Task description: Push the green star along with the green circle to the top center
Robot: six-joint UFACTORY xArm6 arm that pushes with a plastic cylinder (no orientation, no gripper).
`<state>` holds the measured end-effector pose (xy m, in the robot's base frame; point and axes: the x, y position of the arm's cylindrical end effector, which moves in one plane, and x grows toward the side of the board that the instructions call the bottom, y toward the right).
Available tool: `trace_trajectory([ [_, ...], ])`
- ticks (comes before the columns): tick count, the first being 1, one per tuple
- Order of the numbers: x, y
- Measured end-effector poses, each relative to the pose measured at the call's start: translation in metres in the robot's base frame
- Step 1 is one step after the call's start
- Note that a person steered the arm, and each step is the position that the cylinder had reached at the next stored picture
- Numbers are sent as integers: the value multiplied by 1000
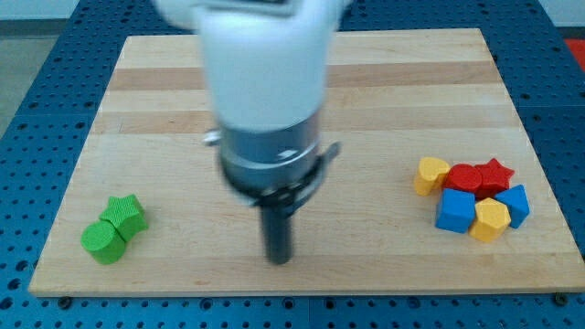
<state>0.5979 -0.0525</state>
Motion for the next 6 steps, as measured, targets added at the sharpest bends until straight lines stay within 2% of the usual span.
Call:
trace_trajectory([
  [1,21,-46],
  [2,21,-75],
  [4,21,-184],
  [6,12,-193],
])
